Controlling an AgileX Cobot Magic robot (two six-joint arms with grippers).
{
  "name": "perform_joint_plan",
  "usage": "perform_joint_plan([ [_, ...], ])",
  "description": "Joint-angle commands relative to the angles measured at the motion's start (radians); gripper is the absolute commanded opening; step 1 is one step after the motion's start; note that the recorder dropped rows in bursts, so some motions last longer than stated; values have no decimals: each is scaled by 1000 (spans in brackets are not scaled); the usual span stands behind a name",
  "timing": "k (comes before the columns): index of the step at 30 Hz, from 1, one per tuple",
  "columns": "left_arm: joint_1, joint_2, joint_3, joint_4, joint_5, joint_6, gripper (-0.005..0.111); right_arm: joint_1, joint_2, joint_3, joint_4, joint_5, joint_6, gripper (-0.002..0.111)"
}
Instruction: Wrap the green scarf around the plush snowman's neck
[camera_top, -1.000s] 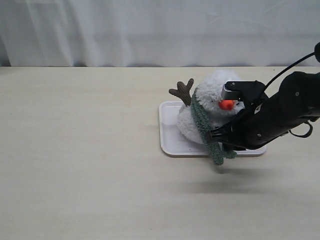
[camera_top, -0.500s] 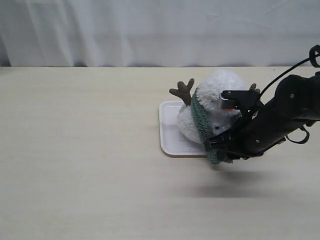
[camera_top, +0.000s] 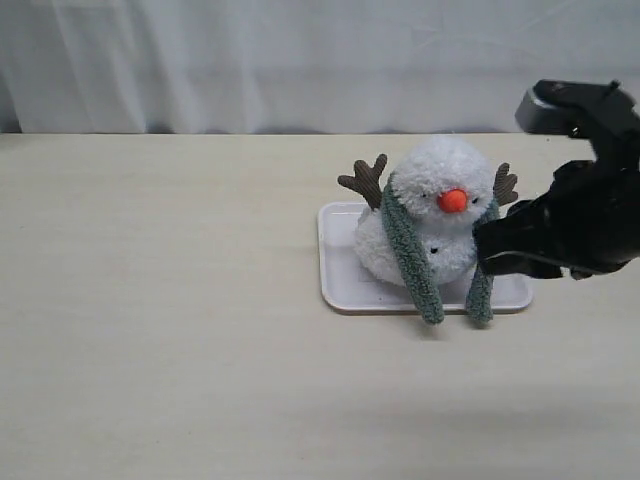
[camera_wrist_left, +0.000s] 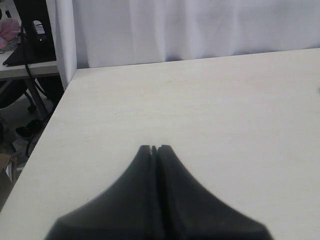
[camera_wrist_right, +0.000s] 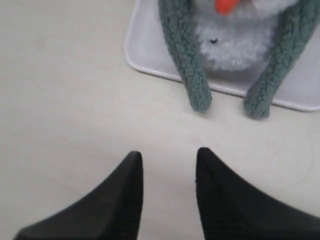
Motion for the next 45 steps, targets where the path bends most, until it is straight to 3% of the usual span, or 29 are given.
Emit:
perform_joint_plan([
  [1,-1,-3,4,-1,-10,-2,0,0,-200,3,1,11,-8,17],
  [5,-1,-3,4,-1,-10,-2,0,0,-420,3,1,11,-8,4],
  [27,-1,-3,4,-1,-10,-2,0,0,-1084,3,1,30,-8,4],
  [36,-1,-3,4,-1,-10,-2,0,0,-1237,3,-2,50,-8,4],
  [45,-1,-3,4,-1,-10,-2,0,0,-1240,-2,-2,97,-8,4],
])
